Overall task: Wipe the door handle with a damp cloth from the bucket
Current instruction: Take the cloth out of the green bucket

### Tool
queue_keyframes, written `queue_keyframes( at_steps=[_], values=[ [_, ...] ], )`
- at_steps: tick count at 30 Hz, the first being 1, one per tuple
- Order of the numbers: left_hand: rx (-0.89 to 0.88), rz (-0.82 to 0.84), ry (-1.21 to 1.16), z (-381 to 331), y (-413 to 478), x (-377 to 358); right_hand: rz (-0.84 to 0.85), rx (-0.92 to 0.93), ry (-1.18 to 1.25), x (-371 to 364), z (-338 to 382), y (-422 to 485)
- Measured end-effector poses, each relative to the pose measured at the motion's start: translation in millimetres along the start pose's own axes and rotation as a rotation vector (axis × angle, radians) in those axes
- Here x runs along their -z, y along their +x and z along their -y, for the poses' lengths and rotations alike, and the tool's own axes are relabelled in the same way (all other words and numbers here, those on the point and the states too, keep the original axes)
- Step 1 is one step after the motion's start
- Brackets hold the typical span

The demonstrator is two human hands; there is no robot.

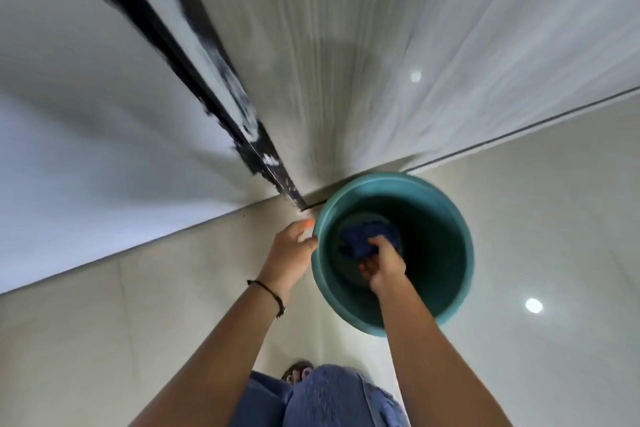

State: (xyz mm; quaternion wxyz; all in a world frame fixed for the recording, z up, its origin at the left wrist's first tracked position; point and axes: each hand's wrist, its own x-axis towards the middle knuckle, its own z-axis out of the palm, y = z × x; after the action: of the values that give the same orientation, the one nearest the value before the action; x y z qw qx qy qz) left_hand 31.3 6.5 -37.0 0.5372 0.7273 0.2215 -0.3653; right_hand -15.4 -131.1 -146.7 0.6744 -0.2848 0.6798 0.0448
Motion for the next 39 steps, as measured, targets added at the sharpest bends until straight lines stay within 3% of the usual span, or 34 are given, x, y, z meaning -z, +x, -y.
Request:
queue_keyframes(
  at_steps=[6, 13, 18, 24, 28, 30, 33, 34, 39],
  values=[
    [0.015, 0.011, -0.085, -89, -160, 37, 0.424, 0.118, -0.103, 58, 44, -253],
    [-0.030, 0.251, -0.476, -173, -406, 120, 0.826, 0.260, -0.380, 106, 88, -538],
    [-0.159, 0.154, -0.564, -180, -524, 175, 0.921, 0.444, -0.702, 107, 80, -653],
    [-0.328, -0.209, -0.658, -136, -591, 253, 1.029, 0.720, -1.054, 75, 1, -723],
    [-0.418, -0.372, -0.702, -90, -631, 337, 1.035, 0.771, -1.166, 42, -93, -771],
    [-0.431, -0.424, -0.760, -66, -649, 381, 1.039, 0.612, -1.127, 26, -137, -790],
    [-0.441, -0.488, -0.884, -31, -675, 449, 1.203, 0.111, -0.970, 2, -203, -826],
    [-0.449, -0.507, -0.881, -21, -682, 470, 1.259, 0.067, -0.971, -5, -225, -838],
    [-0.509, -0.579, -0.693, -1, -696, 554, 1.329, 0.530, -0.882, -50, -310, -886]
  ],
)
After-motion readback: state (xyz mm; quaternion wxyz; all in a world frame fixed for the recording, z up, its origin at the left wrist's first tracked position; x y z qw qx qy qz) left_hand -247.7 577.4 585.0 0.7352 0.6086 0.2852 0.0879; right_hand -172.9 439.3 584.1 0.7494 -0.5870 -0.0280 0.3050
